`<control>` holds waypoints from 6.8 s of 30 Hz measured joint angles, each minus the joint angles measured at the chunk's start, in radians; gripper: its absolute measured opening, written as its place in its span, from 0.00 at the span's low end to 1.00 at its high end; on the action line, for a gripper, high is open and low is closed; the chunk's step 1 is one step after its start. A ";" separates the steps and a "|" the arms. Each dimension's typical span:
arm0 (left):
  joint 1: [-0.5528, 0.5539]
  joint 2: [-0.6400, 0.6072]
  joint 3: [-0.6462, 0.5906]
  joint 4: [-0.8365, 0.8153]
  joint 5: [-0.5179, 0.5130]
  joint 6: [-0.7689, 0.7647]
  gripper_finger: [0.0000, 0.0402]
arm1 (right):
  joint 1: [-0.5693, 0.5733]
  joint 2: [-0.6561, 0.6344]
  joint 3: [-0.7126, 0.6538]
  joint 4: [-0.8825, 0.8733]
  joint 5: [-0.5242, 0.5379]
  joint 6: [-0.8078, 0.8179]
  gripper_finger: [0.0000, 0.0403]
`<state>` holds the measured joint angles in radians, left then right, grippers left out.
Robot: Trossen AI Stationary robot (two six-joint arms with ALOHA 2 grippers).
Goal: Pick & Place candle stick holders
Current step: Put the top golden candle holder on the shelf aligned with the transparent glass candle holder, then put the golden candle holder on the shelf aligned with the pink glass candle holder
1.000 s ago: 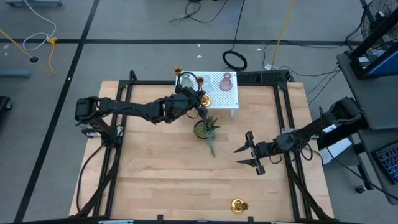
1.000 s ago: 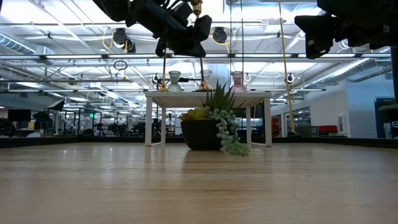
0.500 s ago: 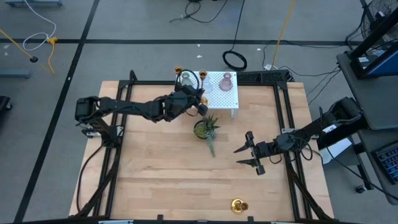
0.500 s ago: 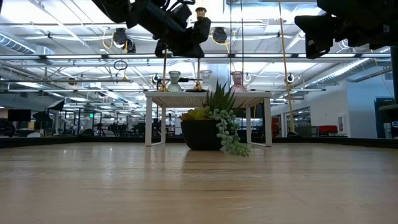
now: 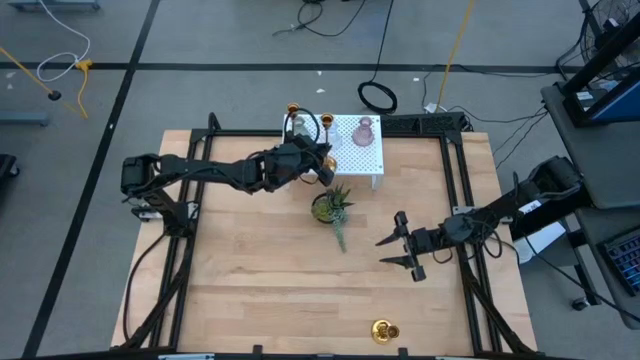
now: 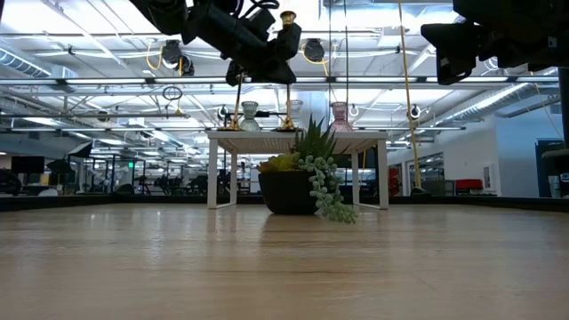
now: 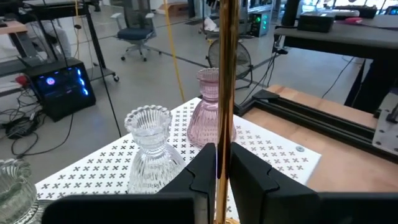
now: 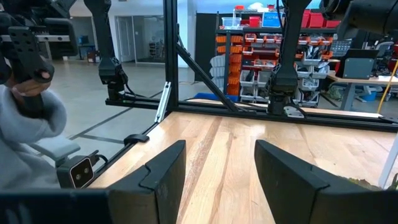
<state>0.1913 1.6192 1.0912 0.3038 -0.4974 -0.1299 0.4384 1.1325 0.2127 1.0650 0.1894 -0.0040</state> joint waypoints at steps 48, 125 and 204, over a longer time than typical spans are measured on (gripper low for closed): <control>-0.026 0.000 0.000 -0.023 -0.002 -0.023 0.37 | 0.000 0.024 0.000 0.000 -0.008 0.001 0.45; -0.534 -0.658 -0.001 -0.716 -0.211 0.054 0.05 | -0.600 0.566 0.650 -0.352 0.094 0.175 0.00; -0.534 -0.657 -0.001 -0.800 -0.207 -0.116 0.09 | 0.256 0.129 -0.028 -0.103 -0.190 0.239 0.37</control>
<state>-0.3428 0.9619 1.0904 -0.4965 -0.7048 -0.2455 0.6947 1.2619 0.1845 0.9623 -0.0002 0.2347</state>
